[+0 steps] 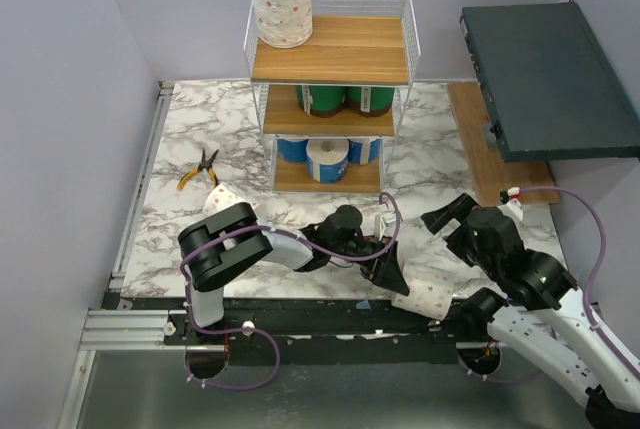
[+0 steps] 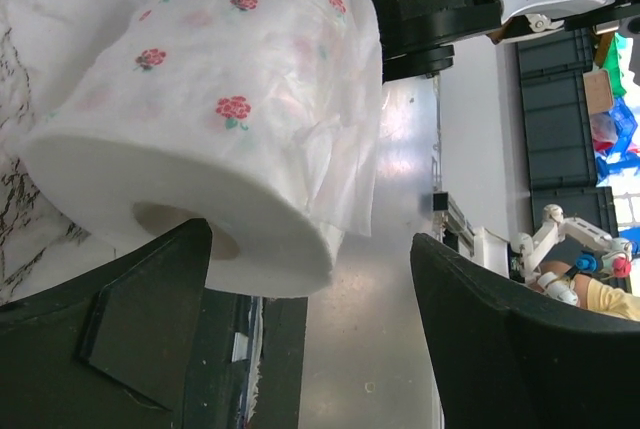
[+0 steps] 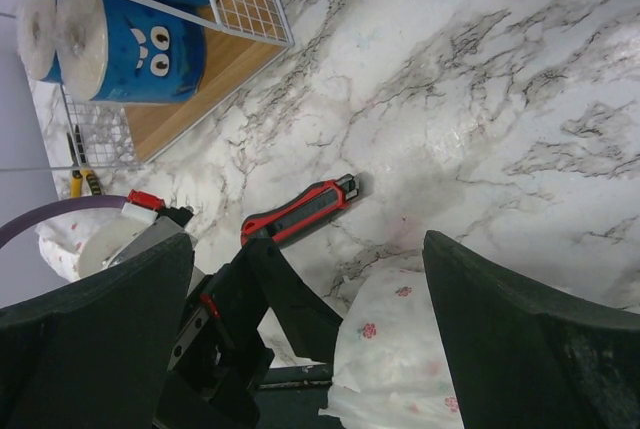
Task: Place and organize the paper towels onto the shelf
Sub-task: Pick up the paper towel from the center of the board.
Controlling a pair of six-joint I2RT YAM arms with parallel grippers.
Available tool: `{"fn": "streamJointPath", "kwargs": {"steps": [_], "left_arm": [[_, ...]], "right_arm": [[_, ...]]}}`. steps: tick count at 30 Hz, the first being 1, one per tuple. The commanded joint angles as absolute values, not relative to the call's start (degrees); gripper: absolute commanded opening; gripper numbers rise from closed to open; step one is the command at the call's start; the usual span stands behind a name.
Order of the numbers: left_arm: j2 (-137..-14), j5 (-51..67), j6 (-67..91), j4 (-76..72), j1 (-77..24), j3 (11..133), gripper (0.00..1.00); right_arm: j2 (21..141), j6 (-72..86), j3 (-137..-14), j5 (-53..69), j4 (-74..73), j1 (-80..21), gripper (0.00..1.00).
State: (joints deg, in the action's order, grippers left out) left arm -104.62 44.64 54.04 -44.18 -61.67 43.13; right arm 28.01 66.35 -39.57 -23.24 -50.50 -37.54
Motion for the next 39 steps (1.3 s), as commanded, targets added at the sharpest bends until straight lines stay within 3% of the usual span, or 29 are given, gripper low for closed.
{"fn": "streamJointPath", "kwargs": {"steps": [1, 10, 21, 29, 39], "left_arm": [[-106.00, 45.76, 53.84, -47.80, -62.23, 44.65, 0.81], [-106.70, 46.22, 52.99, -47.95, -62.40, 45.43, 0.46], [-104.60, 45.82, 53.71, -52.94, -61.64, 41.74, 0.13], [-87.99, 39.67, 49.97, -48.36, -57.24, 30.99, 0.05], [-63.06, 23.09, 31.34, -4.21, -57.04, 39.13, 0.04]], "right_arm": [[27.53, 65.92, -38.49, -24.49, -49.23, -37.85, 1.00], [27.64, 66.18, -37.62, -24.10, -48.13, -37.84, 1.00], [27.73, 65.81, -37.99, -23.99, -47.61, -37.88, 1.00], [27.66, 62.49, -39.57, -23.38, -45.49, -37.86, 1.00], [29.16, 56.02, -44.83, -24.93, -43.08, -37.87, 1.00]]}}
